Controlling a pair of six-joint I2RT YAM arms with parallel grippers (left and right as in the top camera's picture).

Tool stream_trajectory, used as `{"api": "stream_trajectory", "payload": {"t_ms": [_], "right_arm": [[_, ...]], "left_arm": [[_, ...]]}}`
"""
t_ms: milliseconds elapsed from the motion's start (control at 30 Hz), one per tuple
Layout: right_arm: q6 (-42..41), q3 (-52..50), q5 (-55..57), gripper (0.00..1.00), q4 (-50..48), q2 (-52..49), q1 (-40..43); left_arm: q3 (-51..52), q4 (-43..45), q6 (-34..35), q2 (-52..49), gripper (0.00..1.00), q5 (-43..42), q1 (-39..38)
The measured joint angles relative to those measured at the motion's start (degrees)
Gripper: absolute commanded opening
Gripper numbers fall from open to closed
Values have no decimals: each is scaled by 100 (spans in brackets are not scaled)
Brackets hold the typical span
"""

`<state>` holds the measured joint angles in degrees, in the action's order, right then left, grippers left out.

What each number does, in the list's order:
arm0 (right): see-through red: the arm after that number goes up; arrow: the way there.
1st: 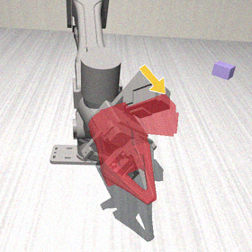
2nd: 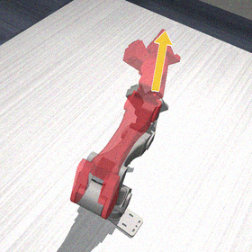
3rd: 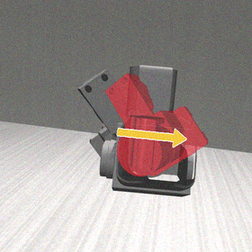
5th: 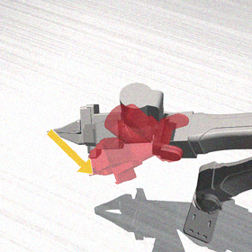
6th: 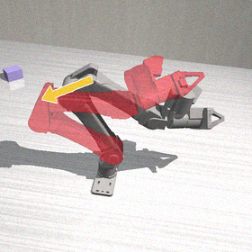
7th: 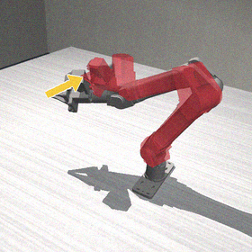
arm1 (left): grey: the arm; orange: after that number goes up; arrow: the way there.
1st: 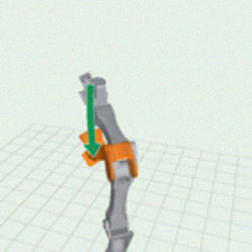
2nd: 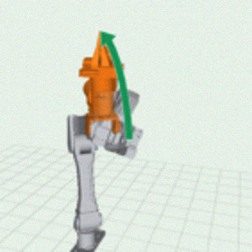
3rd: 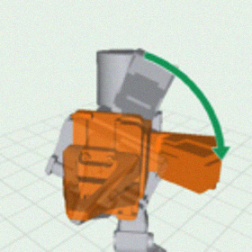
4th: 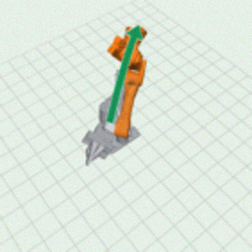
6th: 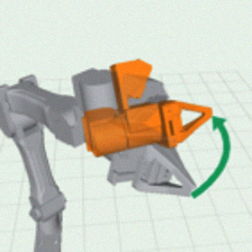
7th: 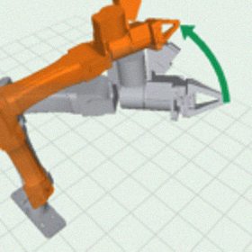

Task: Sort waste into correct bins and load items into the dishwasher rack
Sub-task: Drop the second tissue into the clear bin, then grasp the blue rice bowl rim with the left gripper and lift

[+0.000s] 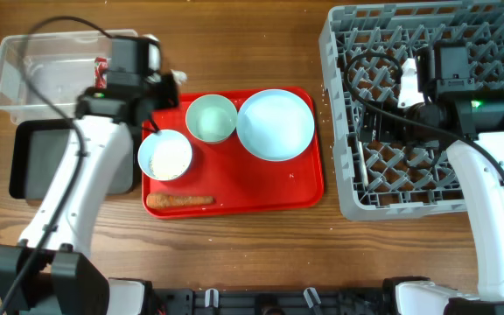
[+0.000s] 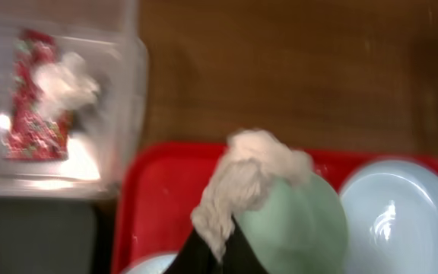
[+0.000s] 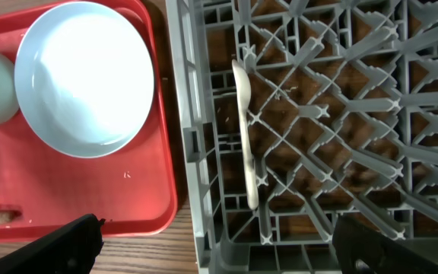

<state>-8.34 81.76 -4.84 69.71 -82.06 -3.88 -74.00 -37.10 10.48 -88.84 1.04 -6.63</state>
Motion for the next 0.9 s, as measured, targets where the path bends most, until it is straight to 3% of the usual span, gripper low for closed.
{"api": "stream_trajectory", "payload": {"t_ms": [133,233,267,300,333,367,633,800,900], "right_arm": [[0,-2,0,100,-2,-2,0],[0,-2,0,100,-9,-2,0],[0,-2,0,100,-9,-2,0],[0,-2,0,100,-7,-4,0],[0,-2,0,100,-13,-7,0],[0,-2,0,100,-9,-7,0],[0,-2,0,100,-9,-7,0],[0,-2,0,100,-11,-9,0],[0,-2,0,100,-20,-11,0]], "left_arm": [[-26,1108,-17,-2,4,48,1211],[-28,1725,-33,-192,4,37,1563],[-28,1886,-35,-310,27,44,1652],[-28,2090,-35,-549,66,44,1773],[-28,2140,-68,-702,84,50,1827],[-28,2299,-59,-916,91,46,1864],[-28,2140,-68,-1231,83,42,1864],[-33,1423,-63,-1088,85,42,1661],[-39,511,-63,-697,82,39,1268]]}}
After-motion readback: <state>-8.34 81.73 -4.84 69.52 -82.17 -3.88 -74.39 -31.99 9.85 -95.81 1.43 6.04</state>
